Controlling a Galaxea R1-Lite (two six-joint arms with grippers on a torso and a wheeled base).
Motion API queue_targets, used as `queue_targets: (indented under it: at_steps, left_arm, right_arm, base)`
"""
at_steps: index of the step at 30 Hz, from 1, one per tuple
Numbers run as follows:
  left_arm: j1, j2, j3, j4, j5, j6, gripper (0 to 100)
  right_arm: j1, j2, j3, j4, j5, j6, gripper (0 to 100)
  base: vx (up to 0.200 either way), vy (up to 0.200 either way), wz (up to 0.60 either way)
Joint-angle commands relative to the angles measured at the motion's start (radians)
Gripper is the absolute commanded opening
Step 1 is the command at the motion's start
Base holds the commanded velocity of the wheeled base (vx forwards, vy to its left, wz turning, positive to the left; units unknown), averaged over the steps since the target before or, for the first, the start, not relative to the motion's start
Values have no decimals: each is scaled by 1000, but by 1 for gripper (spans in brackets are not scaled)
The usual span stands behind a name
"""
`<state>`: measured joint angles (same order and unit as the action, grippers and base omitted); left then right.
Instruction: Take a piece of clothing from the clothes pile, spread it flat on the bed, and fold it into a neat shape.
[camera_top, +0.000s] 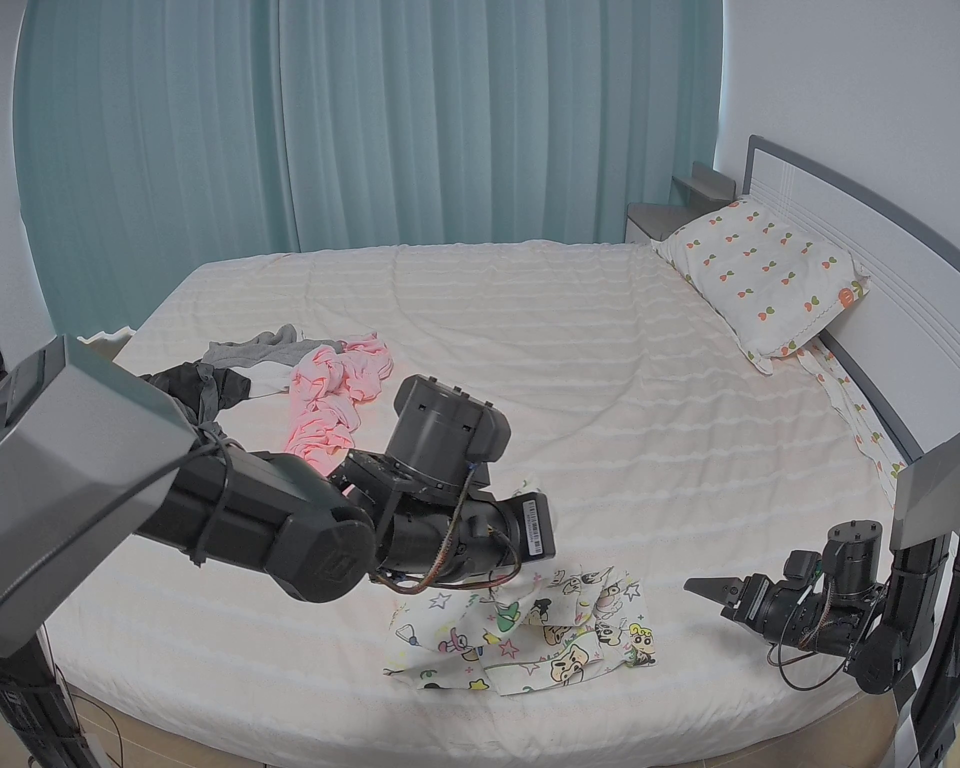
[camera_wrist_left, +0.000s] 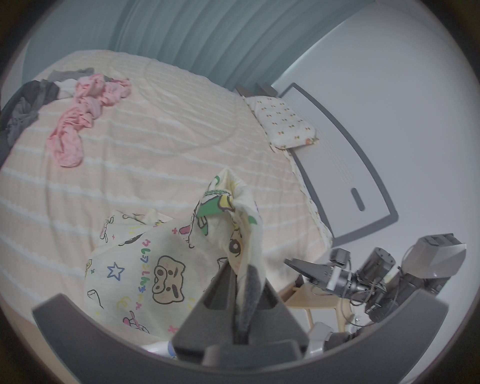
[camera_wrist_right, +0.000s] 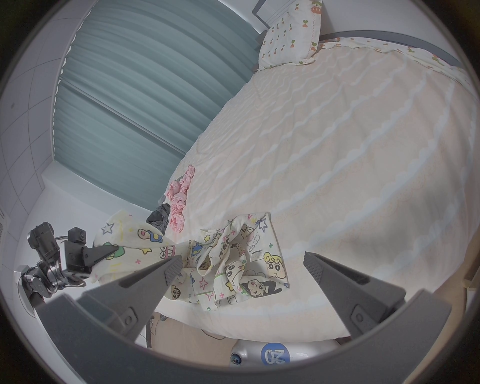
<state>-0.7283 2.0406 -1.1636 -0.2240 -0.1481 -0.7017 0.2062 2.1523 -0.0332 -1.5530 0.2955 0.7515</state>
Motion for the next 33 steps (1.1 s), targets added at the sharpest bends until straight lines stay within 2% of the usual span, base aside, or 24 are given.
queue_targets:
  at_steps: [1, 9, 10, 19, 24, 30, 31, 33]
  left_arm:
    - [-8, 7, -25, -1, -24, -4, 0]
    - [-6, 9, -28, -8, -44, -4, 0]
    - [-6, 9, -28, -6, -54, -4, 100]
    - [-8, 13, -56, -8, -48, -56, 100]
    - [3, 15, -50, -1, -2, -62, 100]
    - [104, -43, 53, 2, 1, -90, 100]
    - [150, -82, 121, -1, -11, -111, 100]
    - [191, -117, 197, -11, -42, -144, 100]
  right_arm:
    - [2, 1, -4, -10, 1, 0, 100]
    - [4, 3, -4, -10, 1, 0, 100]
    - [4, 3, -4, -10, 1, 0, 100]
    - [4, 1, -2, -10, 1, 0, 100]
    - [4, 3, 1, -10, 1, 0, 100]
    - [4, 8, 4, -10, 1, 0, 100]
    - [6, 15, 3, -10, 1, 0, 100]
    - [6, 21, -1, -10, 1, 0, 100]
  base:
    - [0, 0, 0]
    - [0, 0, 0]
    - [0, 0, 0]
    - [0, 0, 0]
    - [0, 0, 0]
    - [0, 0, 0]
    - [0, 0, 0]
    - [0, 0, 0]
